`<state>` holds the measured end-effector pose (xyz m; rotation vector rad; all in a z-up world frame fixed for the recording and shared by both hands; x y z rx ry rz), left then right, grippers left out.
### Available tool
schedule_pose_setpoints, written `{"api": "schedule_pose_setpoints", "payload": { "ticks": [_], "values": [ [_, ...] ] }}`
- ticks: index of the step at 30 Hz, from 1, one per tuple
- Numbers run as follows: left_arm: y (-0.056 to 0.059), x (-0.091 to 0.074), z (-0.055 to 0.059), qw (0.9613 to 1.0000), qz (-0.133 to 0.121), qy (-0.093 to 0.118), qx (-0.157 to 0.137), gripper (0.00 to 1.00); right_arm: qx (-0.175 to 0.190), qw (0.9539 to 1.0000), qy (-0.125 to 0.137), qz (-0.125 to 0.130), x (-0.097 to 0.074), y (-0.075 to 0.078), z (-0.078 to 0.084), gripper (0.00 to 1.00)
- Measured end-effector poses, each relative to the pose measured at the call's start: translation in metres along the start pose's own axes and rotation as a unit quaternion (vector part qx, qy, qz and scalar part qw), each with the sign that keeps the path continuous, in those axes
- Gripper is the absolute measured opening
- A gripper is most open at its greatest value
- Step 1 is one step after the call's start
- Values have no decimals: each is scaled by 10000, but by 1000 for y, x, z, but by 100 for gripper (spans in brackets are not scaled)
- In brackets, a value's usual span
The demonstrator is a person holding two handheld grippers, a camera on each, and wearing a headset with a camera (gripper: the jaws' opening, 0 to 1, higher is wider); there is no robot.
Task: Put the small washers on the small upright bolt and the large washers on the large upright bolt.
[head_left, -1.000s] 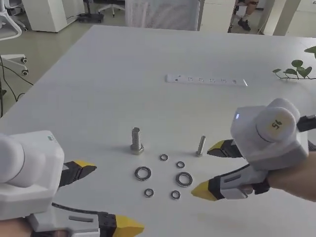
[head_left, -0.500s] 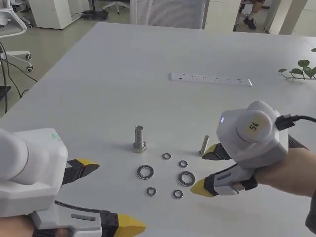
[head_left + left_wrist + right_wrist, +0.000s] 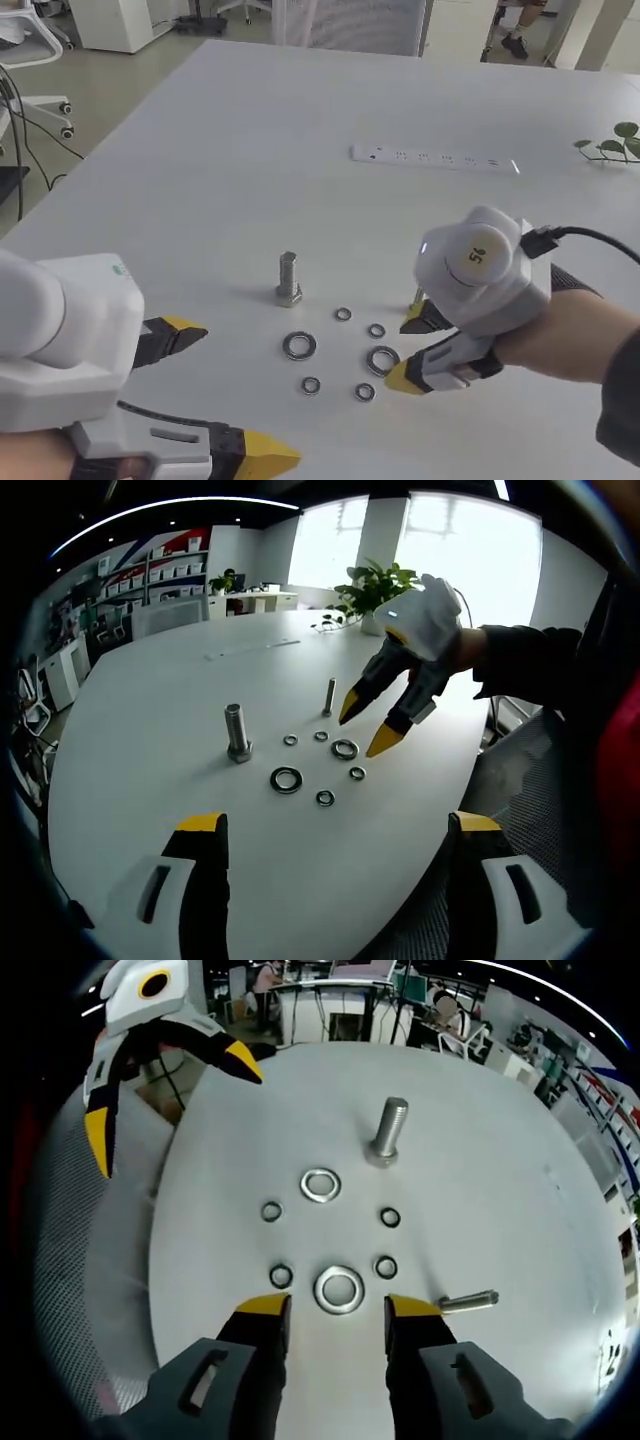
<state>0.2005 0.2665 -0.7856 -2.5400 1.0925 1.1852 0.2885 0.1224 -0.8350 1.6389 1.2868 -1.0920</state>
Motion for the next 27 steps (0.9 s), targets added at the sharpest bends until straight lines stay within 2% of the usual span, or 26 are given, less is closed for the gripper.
{"api": "schedule_pose_setpoints", "payload": {
  "ticks": [8, 14, 27],
  "values": [
    [0, -1, 0, 10000, 7, 26, -6, 90, -163, 9996, -202, -59, 4, 1, -3, 35],
    [0, -2, -1, 10000, 10, 53, -8, 90, -323, 9983, -471, -133, 11, 1, 0, 33],
    [-1, -3, -2, 9999, 23, 92, -34, 90, -476, 9967, -626, -216, 15, 3, -6, 31]
  ]
}}
Point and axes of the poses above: the centre of the closed fingertips' face, and the gripper's own axes: x roughly forward along the fingers, y roughly to its right, z roughly out of its underside, the point moved 3 cm from there along -x, roughly backward along the fingers, and after that the axes turned 10 degrees about -y, right-handed, at the moved point
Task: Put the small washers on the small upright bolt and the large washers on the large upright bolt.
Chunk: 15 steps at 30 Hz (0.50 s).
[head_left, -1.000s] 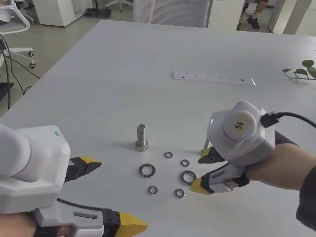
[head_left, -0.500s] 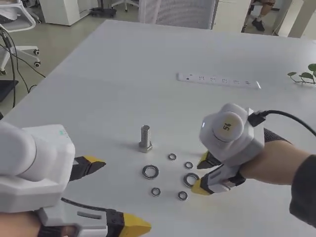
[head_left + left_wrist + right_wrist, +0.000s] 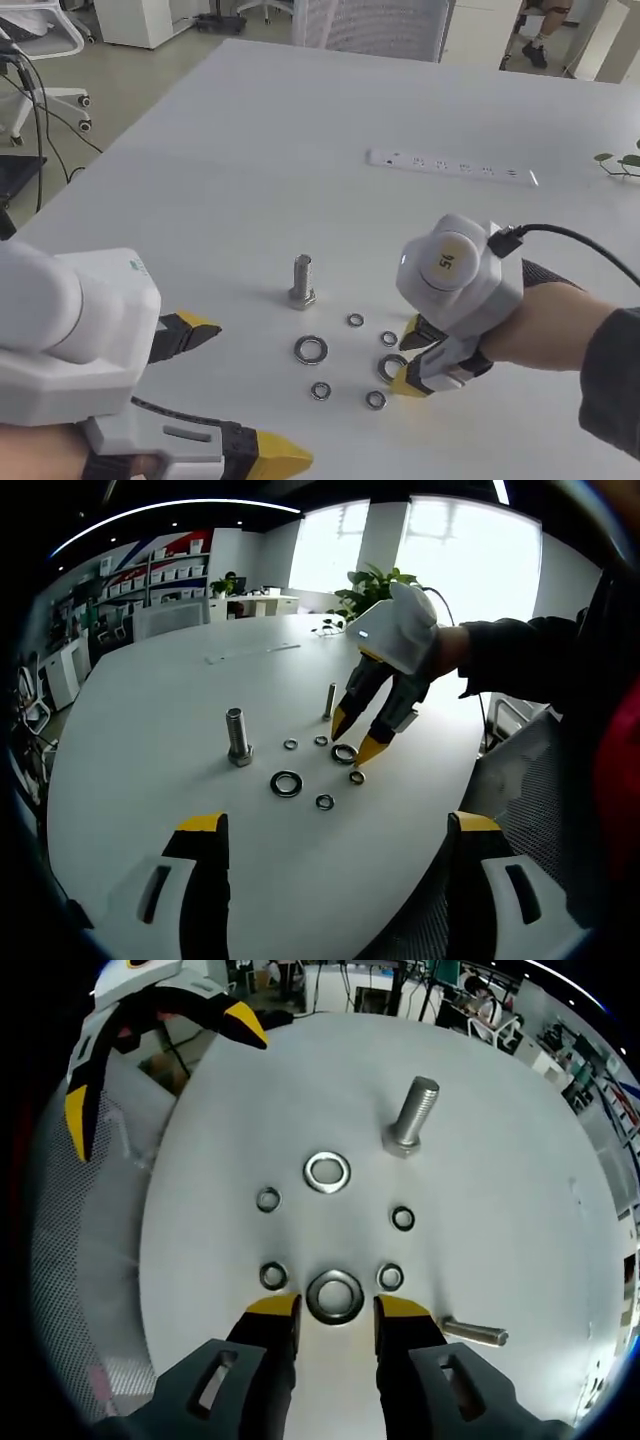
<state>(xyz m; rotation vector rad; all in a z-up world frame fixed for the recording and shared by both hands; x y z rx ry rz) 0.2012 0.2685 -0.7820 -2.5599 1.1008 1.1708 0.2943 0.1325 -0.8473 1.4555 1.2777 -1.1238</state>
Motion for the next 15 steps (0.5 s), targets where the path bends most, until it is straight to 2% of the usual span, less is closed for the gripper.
{"api": "schedule_pose_setpoints", "payload": {
  "ticks": [7, 15],
  "values": [
    [-1, 0, -1, 10000, 2, 20, -15, 90, -34, 9999, -56, -127, 1, -1, -2, 26],
    [-2, 1, -2, 10000, -3, 31, -22, 90, -42, 9997, -145, -167, 1, -1, -1, 27]
  ]
}}
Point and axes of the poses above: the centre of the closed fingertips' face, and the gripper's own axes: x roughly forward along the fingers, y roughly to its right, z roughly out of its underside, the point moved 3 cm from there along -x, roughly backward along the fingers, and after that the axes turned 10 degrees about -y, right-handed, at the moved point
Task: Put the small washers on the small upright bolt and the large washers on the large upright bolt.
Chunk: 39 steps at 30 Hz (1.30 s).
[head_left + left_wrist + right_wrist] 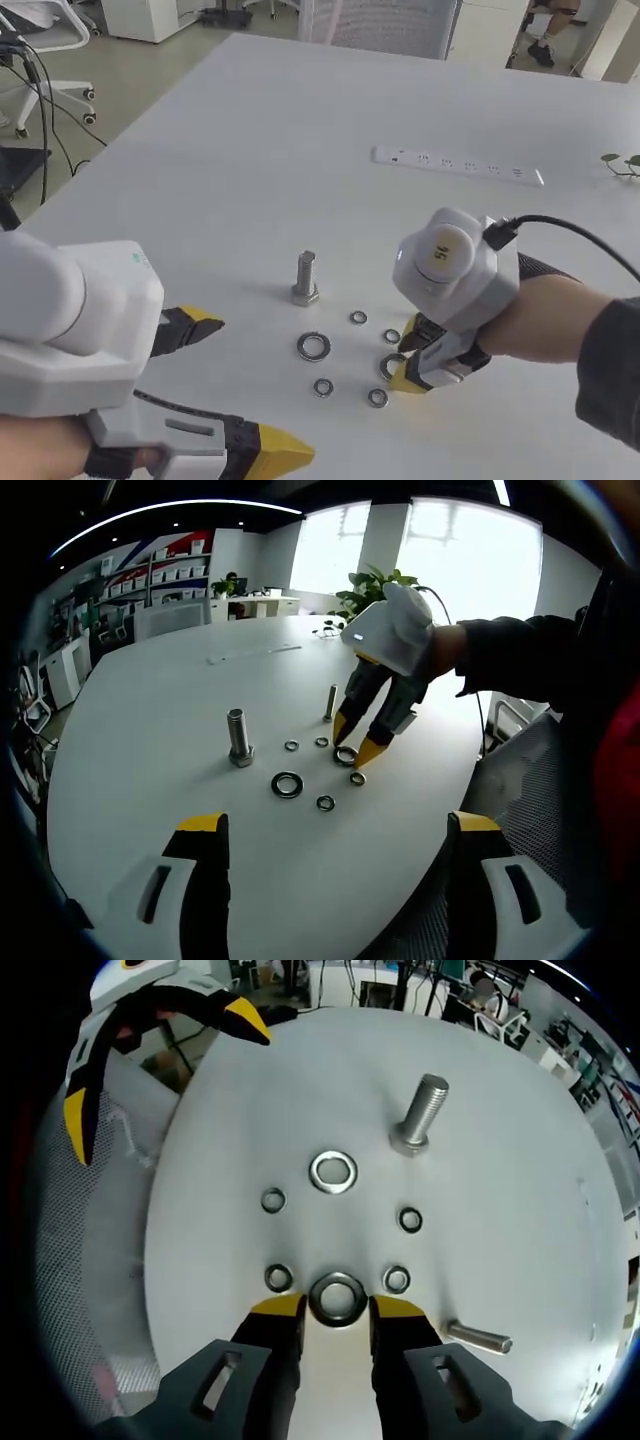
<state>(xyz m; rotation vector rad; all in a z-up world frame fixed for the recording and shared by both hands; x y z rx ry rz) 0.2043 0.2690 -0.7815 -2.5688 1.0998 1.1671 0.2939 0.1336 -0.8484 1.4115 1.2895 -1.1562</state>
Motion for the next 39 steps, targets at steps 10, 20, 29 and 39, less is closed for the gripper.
{"api": "schedule_pose_setpoints", "payload": {
  "ticks": [10, 20, 29, 39],
  "values": [
    [1, 1, -1, 10000, -1, 14, -6, 89, -48, 9999, -155, -60, 0, 1, 0, 26],
    [0, 1, -2, 10000, -15, 32, -22, 89, -153, 9994, -306, -81, 0, 2, -1, 24],
    [1, 1, -2, 10000, -2, 40, -15, 88, -156, 9993, -319, -88, 0, 2, -1, 24],
    [0, 1, -2, 10000, 1, 43, -6, 89, -206, 9992, -328, -73, -9, 1, -3, 23]
  ]
}}
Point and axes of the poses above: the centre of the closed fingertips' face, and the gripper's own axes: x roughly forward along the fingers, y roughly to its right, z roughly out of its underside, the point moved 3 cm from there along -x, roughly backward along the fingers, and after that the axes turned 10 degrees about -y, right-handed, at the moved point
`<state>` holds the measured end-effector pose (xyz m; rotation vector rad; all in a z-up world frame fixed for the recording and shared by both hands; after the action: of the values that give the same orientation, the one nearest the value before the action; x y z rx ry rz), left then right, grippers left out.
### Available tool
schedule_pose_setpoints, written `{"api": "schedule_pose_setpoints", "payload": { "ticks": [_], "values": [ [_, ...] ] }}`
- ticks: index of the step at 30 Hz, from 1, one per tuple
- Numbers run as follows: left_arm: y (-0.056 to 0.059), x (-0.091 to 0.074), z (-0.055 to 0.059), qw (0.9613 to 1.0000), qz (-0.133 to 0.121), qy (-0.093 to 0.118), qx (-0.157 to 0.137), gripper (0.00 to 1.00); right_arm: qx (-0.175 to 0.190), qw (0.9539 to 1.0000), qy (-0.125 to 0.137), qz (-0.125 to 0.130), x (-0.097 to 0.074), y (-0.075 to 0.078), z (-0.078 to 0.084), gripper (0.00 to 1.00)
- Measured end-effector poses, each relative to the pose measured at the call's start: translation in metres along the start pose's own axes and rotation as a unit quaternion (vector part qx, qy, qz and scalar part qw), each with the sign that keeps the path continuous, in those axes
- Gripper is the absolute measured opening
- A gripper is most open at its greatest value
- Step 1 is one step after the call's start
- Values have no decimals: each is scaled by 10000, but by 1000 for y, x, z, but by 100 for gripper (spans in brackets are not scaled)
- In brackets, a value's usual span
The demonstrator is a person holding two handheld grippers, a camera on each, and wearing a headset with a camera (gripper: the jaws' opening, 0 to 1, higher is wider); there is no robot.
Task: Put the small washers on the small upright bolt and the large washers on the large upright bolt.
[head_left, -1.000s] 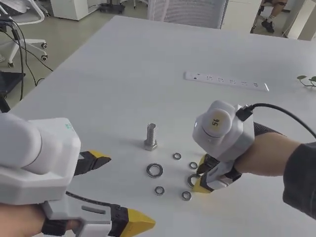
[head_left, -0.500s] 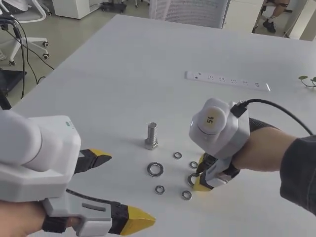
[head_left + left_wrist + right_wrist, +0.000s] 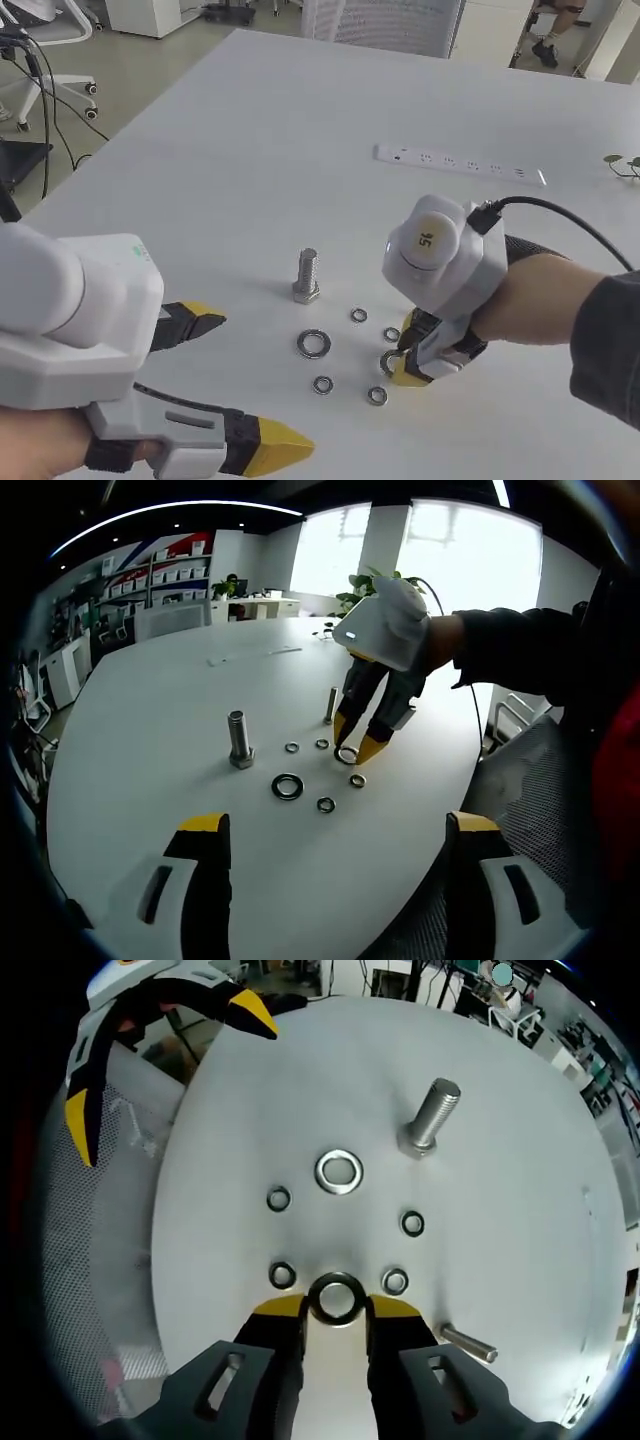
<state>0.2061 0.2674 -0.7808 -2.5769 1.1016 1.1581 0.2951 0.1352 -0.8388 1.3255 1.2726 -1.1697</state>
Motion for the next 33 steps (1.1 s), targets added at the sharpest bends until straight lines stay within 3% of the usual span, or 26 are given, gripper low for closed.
{"api": "schedule_pose_setpoints", "payload": {
  "ticks": [6, 13, 22, 33],
  "values": [
    [0, 0, 0, 10000, 10, 13, 13, 89, -13, 10000, -3, 63, -11, 2, -1, 23],
    [1, 0, -1, 10000, 10, 29, 25, 89, -130, 9996, 119, 207, -35, 2, -10, 23],
    [2, -1, -3, 10000, 9, 55, 45, 89, -385, 9971, 307, 577, -75, 17, -36, 23],
    [2, -2, -3, 9999, 0, 107, 33, 89, -577, 9955, 292, 695, -91, 29, -56, 23]
  ]
}}
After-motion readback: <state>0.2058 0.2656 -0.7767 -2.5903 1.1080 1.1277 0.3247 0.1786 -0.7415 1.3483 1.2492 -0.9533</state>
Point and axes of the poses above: the centre of the closed fingertips' face, and the gripper's own axes: x roughly forward along the fingers, y roughly to its right, z roughly out of its underside, the point moved 3 cm from there along -x, roughly backward along the fingers, and after that the axes turned 10 degrees about -y, right-handed, at the moved point
